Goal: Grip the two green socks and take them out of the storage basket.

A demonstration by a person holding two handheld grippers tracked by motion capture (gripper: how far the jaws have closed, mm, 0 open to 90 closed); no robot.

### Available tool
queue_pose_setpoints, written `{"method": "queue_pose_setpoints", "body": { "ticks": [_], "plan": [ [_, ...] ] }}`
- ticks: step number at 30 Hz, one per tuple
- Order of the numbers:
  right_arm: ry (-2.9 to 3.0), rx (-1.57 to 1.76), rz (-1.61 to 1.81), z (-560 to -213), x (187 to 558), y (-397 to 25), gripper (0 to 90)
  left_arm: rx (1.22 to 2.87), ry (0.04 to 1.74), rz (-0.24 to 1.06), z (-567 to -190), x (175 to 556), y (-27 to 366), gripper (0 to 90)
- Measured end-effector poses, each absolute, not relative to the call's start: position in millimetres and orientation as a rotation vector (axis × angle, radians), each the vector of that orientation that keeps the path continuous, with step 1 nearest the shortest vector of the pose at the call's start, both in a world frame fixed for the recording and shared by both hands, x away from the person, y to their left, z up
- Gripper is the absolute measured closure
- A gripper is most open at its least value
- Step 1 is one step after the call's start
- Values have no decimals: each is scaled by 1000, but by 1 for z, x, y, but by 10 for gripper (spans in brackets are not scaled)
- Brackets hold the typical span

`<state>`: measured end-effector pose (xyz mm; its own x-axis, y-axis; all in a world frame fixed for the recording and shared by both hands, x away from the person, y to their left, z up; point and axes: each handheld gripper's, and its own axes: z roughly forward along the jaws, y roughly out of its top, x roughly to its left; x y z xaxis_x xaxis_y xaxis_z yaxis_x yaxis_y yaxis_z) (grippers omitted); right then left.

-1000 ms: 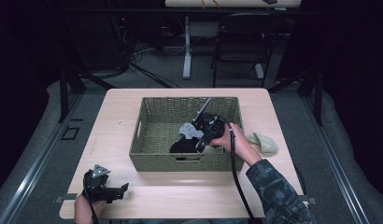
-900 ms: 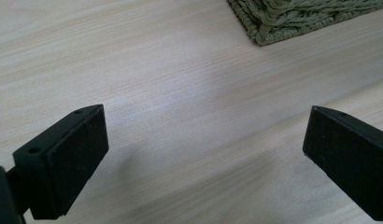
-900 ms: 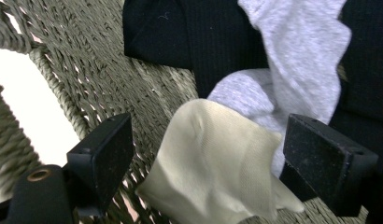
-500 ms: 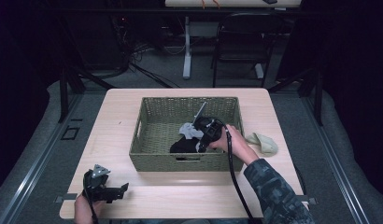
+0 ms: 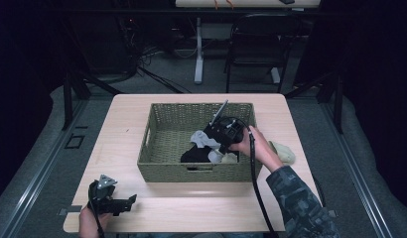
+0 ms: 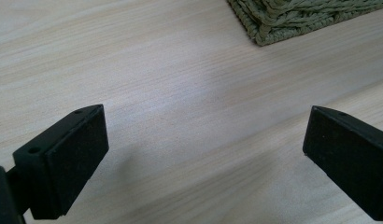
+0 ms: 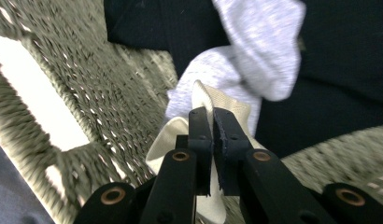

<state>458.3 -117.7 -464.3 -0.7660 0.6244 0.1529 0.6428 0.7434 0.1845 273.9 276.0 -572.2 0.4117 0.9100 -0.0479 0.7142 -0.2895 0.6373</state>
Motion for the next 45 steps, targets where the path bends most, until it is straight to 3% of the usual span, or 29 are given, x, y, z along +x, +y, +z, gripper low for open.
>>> {"method": "queue_pose_setpoints", "body": {
  "ticks": [14, 45],
  "plan": [
    [-2869, -1120, -442, -413, 464, -143, 869, 2090, 1375, 437, -572, 274, 276, 1],
    [-2930, -1220, -453, -320, 480, -147, 868, 2094, 1371, 429, -573, 274, 276, 1]
  ]
}}
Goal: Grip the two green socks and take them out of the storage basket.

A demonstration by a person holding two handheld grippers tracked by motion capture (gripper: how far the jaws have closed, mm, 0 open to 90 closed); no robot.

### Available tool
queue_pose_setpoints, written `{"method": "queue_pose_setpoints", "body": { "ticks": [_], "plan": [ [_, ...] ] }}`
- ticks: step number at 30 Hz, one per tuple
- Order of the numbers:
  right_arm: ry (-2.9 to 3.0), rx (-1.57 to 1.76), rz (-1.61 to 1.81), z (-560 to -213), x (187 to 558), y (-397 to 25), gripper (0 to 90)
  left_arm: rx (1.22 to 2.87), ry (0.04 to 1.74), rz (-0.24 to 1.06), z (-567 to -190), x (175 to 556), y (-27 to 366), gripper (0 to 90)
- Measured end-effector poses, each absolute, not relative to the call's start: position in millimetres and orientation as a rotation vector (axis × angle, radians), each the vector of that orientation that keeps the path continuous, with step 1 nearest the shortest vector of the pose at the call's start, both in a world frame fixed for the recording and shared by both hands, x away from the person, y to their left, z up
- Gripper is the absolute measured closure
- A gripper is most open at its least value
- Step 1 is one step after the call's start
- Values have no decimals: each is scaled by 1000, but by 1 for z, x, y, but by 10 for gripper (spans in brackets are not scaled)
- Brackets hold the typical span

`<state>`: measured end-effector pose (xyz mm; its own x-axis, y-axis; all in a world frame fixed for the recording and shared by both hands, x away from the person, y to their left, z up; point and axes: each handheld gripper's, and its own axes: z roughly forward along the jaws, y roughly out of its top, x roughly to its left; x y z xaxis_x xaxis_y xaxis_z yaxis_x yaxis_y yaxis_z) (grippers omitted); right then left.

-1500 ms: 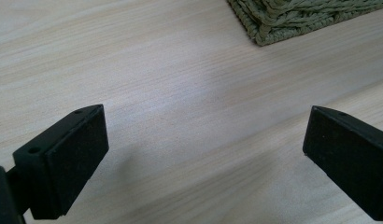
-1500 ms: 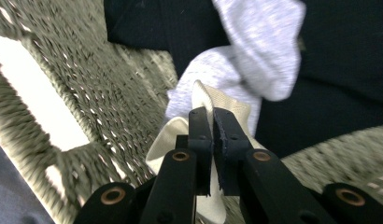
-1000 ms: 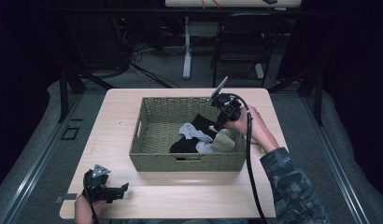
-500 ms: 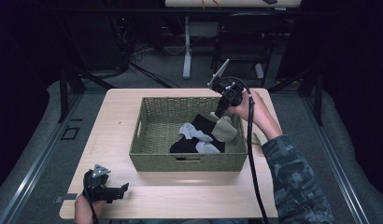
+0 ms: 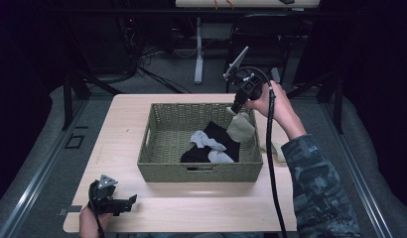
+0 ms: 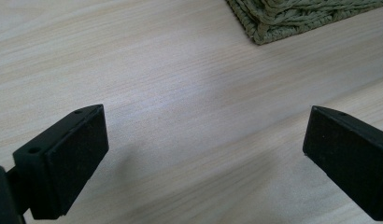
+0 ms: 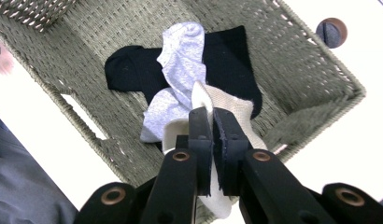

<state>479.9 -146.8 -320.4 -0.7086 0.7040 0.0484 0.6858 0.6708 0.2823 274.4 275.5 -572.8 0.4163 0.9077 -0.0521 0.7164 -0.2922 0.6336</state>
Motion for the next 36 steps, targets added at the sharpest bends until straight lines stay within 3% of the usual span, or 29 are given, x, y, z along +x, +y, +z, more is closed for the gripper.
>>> {"method": "queue_pose_setpoints", "body": {
  "ticks": [10, 24, 36],
  "plan": [
    [2755, 1197, 458, -302, 472, -171, 867, 2093, 1370, 431, -573, 274, 275, 1],
    [2649, 1333, 445, -294, 457, -239, 866, 2090, 1372, 433, -573, 274, 275, 1],
    [2610, 1512, 431, -360, 461, -295, 865, 2092, 1375, 436, -573, 275, 275, 1]
  ]
}}
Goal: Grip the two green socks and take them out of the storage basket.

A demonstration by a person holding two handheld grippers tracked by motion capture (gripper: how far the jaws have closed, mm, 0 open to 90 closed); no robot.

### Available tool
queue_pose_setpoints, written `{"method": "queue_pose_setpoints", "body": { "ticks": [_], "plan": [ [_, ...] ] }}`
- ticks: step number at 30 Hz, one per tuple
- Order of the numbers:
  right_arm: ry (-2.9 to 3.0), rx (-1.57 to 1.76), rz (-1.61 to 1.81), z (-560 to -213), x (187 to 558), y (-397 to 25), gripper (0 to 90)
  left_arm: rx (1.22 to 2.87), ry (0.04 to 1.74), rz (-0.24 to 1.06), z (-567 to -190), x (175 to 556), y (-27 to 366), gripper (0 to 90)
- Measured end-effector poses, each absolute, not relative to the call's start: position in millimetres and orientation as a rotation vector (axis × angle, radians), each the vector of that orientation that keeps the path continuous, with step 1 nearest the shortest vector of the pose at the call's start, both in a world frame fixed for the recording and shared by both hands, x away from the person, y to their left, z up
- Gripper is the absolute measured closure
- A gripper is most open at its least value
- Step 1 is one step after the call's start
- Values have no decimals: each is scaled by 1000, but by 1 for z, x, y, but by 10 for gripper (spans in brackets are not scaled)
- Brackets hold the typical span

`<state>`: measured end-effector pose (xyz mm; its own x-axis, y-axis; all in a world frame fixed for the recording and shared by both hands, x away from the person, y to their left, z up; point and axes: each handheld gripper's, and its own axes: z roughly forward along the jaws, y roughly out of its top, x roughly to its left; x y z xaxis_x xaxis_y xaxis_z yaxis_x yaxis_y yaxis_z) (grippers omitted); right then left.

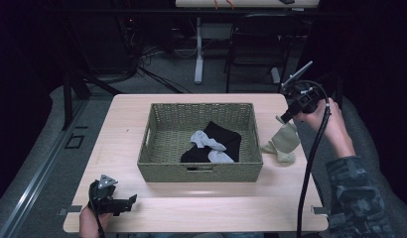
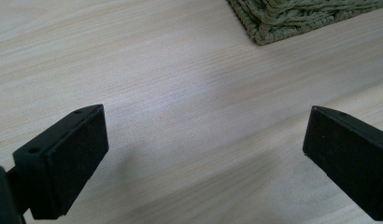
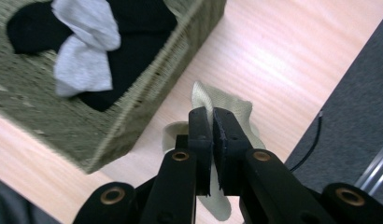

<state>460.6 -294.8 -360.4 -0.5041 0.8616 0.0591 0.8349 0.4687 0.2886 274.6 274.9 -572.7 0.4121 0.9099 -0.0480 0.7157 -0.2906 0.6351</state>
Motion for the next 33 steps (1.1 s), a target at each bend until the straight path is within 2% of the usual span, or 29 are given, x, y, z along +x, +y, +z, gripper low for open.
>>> {"method": "queue_pose_setpoints", "body": {
  "ticks": [1, 2, 3, 6, 7, 12, 20, 21, 24, 25, 26, 27, 28, 30, 32, 33],
  "plan": [
    [2612, 1544, 413, -377, 463, -301, 864, 2092, 1375, 436, -573, 275, 275, 1],
    [2612, 1544, 413, -377, 463, -301, 864, 2092, 1375, 436, -573, 275, 275, 1],
    [2612, 1577, 415, -395, 465, -307, 864, 2092, 1376, 436, -573, 275, 275, 1],
    [2598, 1620, 418, -413, 467, -312, 864, 2093, 1377, 435, -573, 275, 275, 1],
    [2592, 1655, 425, -430, 470, -315, 863, 2092, 1377, 435, -573, 275, 275, 1],
    [2606, 1703, 408, -462, 478, -320, 861, 2094, 1379, 435, -573, 275, 275, 1],
    [2592, 1747, 425, -492, 485, -317, 845, 2094, 1377, 434, -573, 275, 275, 1],
    [2575, 1760, 419, -500, 486, -314, 806, 2096, 1377, 434, -573, 275, 276, 1],
    [2591, 1755, 409, -502, 487, -314, 776, 2095, 1376, 434, -573, 274, 276, 1],
    [2583, 1750, 411, -501, 486, -313, 726, 2095, 1375, 434, -573, 274, 276, 1],
    [2564, 1749, 435, -497, 483, -314, 636, 2093, 1378, 434, -573, 275, 276, 1],
    [2550, 1737, 445, -494, 481, -314, 598, 2093, 1378, 434, -573, 275, 276, 1],
    [2550, 1737, 445, -494, 481, -314, 598, 2093, 1378, 434, -573, 275, 276, 1],
    [2545, 1695, 466, -481, 473, -317, 506, 2095, 1376, 434, -573, 274, 276, 1],
    [2532, 1692, 493, -477, 469, -317, 488, 2095, 1376, 434, -573, 274, 276, 1],
    [2500, 1683, 542, -470, 459, -317, 439, 2097, 1375, 436, -573, 275, 276, 1]
  ]
}}
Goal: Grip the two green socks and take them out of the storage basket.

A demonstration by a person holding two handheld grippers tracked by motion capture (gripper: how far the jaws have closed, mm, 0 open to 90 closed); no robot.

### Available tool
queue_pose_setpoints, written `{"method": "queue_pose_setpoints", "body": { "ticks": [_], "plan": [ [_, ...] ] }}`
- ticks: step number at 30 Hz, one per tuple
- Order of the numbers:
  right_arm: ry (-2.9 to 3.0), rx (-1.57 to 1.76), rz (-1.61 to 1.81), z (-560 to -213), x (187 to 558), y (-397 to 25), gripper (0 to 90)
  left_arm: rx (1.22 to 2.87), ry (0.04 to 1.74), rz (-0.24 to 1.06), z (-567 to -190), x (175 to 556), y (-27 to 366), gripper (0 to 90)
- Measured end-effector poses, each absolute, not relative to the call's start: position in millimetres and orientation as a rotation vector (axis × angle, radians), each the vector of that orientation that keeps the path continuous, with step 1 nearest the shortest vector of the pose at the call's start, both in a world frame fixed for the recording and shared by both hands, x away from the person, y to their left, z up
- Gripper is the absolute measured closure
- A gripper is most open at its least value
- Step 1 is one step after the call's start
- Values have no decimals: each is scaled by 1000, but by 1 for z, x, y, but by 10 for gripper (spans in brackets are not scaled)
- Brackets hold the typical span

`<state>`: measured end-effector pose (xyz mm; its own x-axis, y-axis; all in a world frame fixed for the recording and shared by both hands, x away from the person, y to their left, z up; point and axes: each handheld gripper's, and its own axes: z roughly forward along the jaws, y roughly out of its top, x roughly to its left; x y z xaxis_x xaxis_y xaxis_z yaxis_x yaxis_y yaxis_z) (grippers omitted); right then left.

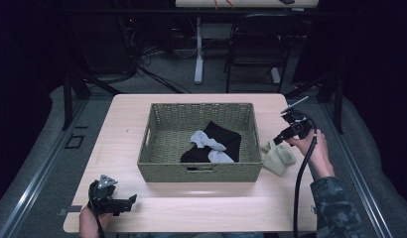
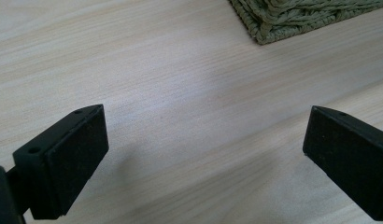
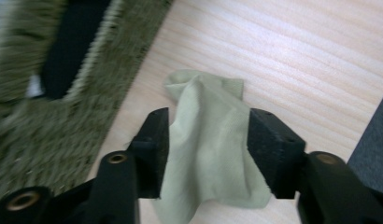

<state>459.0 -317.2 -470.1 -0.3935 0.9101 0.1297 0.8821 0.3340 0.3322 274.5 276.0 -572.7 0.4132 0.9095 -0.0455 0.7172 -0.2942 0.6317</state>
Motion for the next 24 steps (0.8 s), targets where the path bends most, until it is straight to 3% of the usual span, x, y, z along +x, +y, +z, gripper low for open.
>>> {"method": "queue_pose_setpoints", "body": {
  "ticks": [4, 6, 8, 9, 11, 17, 19, 24],
  "plan": [
    [2506, 1615, 568, -460, 441, -318, 389, 2094, 1378, 435, -573, 275, 276, 1],
    [2496, 1551, 608, -455, 420, -318, 291, 2093, 1380, 437, -573, 275, 276, 1],
    [2487, 1532, 623, -455, 412, -318, 265, 2090, 1381, 438, -573, 275, 276, 1],
    [2469, 1498, 680, -456, 396, -318, 199, 2088, 1382, 439, -573, 275, 276, 1],
    [2454, 1487, 708, -458, 388, -319, 185, 2088, 1383, 438, -573, 275, 275, 1],
    [2447, 1439, 742, -501, 335, -322, 90, 2094, 1383, 449, -573, 275, 273, 1],
    [2446, 1451, 721, -510, 327, -321, 41, 2096, 1384, 455, -572, 275, 273, 1],
    [2469, 1484, 732, -523, 322, -326, 26, 2093, 1382, 458, -573, 276, 272, 1]
  ]
}}
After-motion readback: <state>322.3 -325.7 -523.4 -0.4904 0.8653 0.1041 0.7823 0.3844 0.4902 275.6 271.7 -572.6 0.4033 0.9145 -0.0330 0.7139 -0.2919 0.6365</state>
